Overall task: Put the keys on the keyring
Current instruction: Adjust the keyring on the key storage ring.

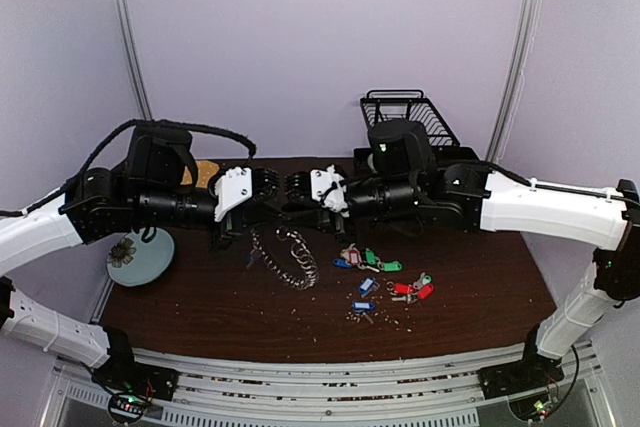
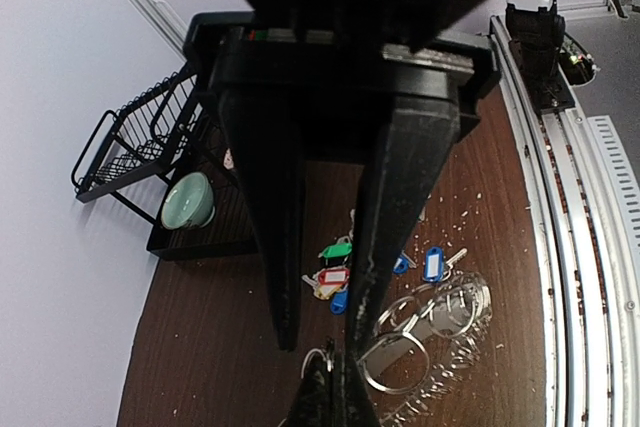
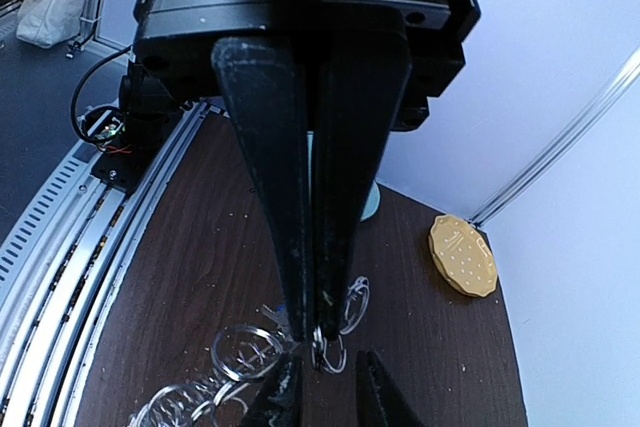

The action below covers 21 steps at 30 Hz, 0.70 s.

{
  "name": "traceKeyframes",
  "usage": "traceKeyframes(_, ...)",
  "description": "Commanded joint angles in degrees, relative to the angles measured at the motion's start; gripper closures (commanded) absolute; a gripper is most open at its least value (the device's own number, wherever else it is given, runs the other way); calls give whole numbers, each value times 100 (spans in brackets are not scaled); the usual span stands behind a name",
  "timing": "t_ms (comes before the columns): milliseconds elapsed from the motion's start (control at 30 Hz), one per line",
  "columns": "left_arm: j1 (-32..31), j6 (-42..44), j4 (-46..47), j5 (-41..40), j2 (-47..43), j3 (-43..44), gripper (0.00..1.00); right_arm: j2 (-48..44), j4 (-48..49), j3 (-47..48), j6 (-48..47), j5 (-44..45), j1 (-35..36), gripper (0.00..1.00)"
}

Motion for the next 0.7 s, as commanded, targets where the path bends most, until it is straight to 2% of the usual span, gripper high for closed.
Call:
traceKeyframes(0,-23,83,433,66,-59,100,100,-324,-220,123,-65,-394,-286,78)
traceKeyframes(167,-23,90,441,69,-50,100,100,-167,-8,170,154,-675,-279,83)
traceKeyframes(433,-23,104,438,69,-50,100,100,-4,-78,244,150,-879,-159,77)
traceKeyframes(567,-23,112,436,103,-50,100,100,67,24,269,234,-732,-108,84)
traceKeyframes(667,-27,109,433,104,-68,100,100,101,-41,282,176,-571,-91,86)
